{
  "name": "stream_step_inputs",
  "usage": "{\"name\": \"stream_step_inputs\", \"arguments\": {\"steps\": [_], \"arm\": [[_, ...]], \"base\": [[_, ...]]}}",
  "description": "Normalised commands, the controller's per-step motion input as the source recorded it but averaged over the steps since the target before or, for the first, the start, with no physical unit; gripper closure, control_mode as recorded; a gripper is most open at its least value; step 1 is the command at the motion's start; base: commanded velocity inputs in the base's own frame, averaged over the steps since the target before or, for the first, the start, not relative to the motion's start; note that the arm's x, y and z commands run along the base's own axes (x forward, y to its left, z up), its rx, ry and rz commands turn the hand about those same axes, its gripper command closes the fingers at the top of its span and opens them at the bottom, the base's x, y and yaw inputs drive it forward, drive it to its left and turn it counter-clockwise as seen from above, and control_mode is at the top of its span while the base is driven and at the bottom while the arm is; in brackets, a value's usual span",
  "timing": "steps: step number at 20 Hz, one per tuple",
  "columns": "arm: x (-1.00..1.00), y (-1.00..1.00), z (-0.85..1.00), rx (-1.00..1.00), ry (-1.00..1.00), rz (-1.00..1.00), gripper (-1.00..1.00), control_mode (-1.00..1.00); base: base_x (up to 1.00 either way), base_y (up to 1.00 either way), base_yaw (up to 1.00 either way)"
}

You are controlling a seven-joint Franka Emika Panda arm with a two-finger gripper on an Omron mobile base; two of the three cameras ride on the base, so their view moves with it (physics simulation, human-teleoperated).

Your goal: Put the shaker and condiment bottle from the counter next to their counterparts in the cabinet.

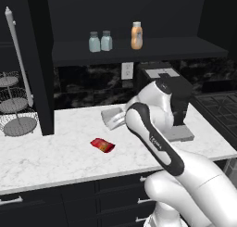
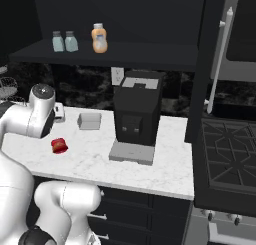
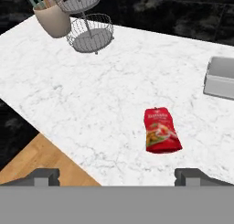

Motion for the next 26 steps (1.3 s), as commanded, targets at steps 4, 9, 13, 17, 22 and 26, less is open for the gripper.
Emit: {"name": "stream_step_inputs", "arguments": {"steps": [4, 9, 13, 17, 22, 26], "arm": [[0.2, 0.25, -0.33, -0.03, 0.03, 0.11, -1.0, -1.0], [0.21, 0.11, -0.45, -0.23, 0.11, 0.02, -1.0, -1.0], [0.23, 0.01, -0.33, -0.28, 0.1, 0.0, -1.0, -1.0], [0.17, 0.07, -0.32, -0.01, 0.0, 0.0, -1.0, -1.0], [0.1, 0.01, -0.61, 0.0, -0.03, 0.03, -1.0, -1.0], [0.22, 0.0, -0.76, 0.0, -0.14, 0.07, -1.0, -1.0]], "base": [[0.0, 0.0, 0.0], [0.0, 0.0, 0.0], [0.0, 0.0, 0.0], [0.0, 0.0, 0.0], [0.0, 0.0, 0.0], [0.0, 0.0, 0.0]]}}
